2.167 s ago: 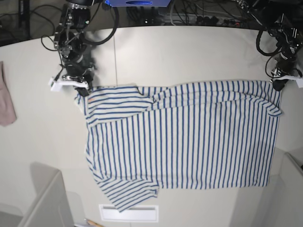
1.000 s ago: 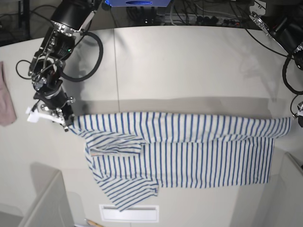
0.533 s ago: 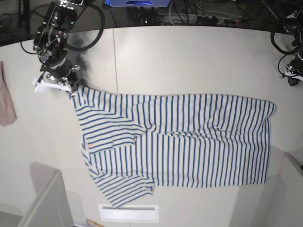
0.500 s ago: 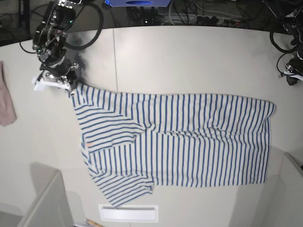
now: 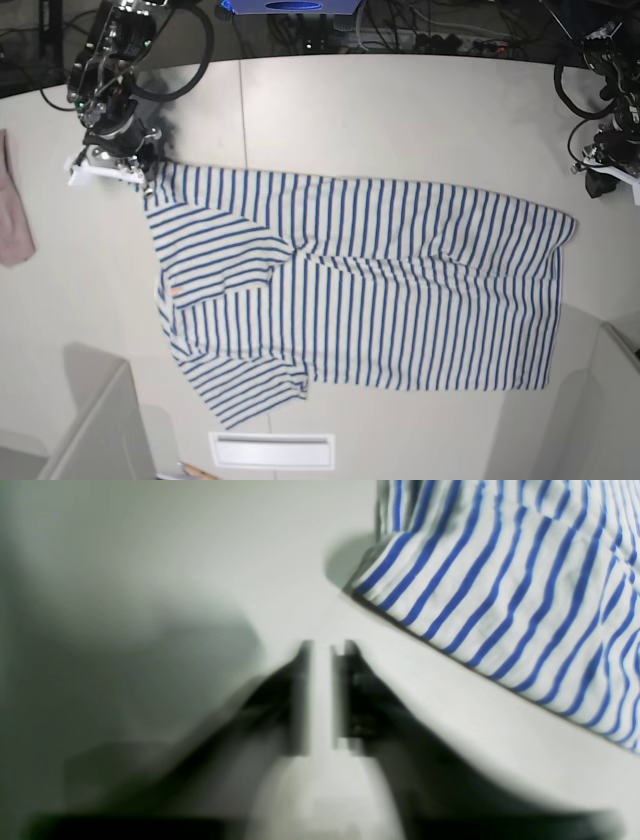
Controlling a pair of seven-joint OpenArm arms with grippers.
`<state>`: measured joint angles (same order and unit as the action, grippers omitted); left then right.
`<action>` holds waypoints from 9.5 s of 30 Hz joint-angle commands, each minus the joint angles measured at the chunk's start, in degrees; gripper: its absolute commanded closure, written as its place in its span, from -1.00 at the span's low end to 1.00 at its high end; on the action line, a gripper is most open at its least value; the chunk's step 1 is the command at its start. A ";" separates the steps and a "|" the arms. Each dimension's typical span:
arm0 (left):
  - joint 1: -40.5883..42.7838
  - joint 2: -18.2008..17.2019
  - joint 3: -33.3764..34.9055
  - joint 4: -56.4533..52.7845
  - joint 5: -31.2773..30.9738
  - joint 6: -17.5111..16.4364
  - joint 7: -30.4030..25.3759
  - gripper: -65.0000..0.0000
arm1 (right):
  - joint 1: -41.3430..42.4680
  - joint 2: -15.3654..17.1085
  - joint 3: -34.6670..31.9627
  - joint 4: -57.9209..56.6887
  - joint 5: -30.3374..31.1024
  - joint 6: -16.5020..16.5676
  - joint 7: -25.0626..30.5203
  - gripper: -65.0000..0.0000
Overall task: Fold the T-shirt properly
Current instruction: 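Lift the shoulder edges and drag the shirt toward the robot, then pull the held shoulder edges further toward the robot, flattening the shirt, then release the shirt and move the right gripper toward the sleeve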
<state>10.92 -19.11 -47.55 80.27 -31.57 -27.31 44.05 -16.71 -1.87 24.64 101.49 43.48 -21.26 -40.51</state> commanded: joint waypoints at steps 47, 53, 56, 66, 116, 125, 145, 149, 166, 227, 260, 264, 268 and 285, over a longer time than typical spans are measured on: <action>-15.27 0.70 3.90 -18.78 -0.91 -5.00 -1.46 0.01 | 0.75 -0.02 0.10 1.06 0.52 0.46 0.73 1.00; -15.36 0.70 3.90 -18.78 -0.91 -5.00 -1.46 0.58 | 0.58 -0.02 0.10 1.06 0.52 0.46 0.64 1.00; -15.36 0.70 3.90 -18.78 -0.91 -5.00 -1.46 0.65 | 0.58 -0.02 0.10 1.06 0.52 0.46 0.64 1.00; -12.63 0.43 2.06 -15.17 -1.00 -5.00 -0.93 1.00 | 0.40 -0.02 0.10 1.41 0.52 0.46 0.47 1.00; 10.23 0.34 -8.32 6.72 -0.56 -5.00 9.97 0.26 | -18.15 -3.19 0.46 9.50 0.52 10.05 -1.99 1.00; 12.77 -1.24 -8.85 7.16 -0.56 -5.00 9.97 1.00 | -20.52 -2.92 0.54 9.58 0.52 11.19 -1.91 1.00; 12.34 -1.24 -14.38 4.61 -6.63 -5.26 9.79 -0.64 | -18.94 -2.83 0.19 9.58 0.43 11.19 -2.17 1.00; 8.20 -1.24 -14.03 2.76 -6.54 -5.26 9.79 -0.37 | -18.94 -2.83 0.10 9.58 0.43 11.19 -1.99 1.00; 4.69 -1.24 -9.99 -3.39 -6.54 -5.17 9.79 1.00 | -18.94 -2.83 0.28 9.58 0.34 11.19 -1.99 1.00; 19.46 -0.89 -9.72 2.06 4.80 -5.17 6.28 1.00 | -24.13 -1.16 1.86 10.90 0.34 11.19 -1.91 1.00; 14.09 -1.15 -21.15 11.12 4.72 -5.17 10.58 -0.38 | -17.97 3.67 1.33 13.28 0.25 11.19 4.07 0.18; 9.17 -0.97 -20.80 15.33 5.24 -5.17 13.13 -0.38 | -9.00 8.42 -0.51 10.55 0.16 11.19 1.08 0.19; 6.01 -1.24 -15.88 15.60 5.33 -5.00 13.13 -0.38 | 1.46 10.18 -0.69 3.69 0.08 11.19 -2.70 0.19; 2.40 -1.33 -10.69 13.93 5.42 -4.91 13.13 -0.38 | 44.27 17.12 -27.68 -51.95 0.16 11.72 8.56 0.16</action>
<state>13.45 -19.14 -57.91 93.38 -25.54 -31.94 58.11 25.96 15.07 -3.16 48.31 43.27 -10.00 -32.03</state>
